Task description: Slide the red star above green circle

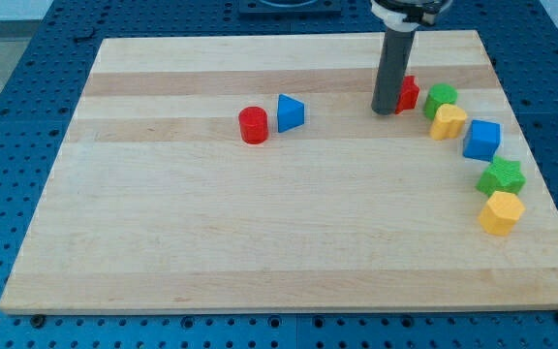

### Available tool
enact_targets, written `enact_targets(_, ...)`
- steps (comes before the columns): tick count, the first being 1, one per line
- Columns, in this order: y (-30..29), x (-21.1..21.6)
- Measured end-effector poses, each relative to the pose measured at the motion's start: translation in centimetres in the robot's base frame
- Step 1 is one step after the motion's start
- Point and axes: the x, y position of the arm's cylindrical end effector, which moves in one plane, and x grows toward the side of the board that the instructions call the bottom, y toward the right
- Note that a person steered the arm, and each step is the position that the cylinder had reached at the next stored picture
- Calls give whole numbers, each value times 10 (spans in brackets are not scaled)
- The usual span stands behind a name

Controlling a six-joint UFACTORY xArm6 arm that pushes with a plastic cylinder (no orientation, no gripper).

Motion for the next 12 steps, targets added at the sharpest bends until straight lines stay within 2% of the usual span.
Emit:
enact_targets(3, -35, -11)
enact_targets(6, 2, -37)
enact_targets(8, 0, -51)
enact_targets(10, -77, -23)
enact_targets(11, -80, 0)
enact_targets(12, -69, 1)
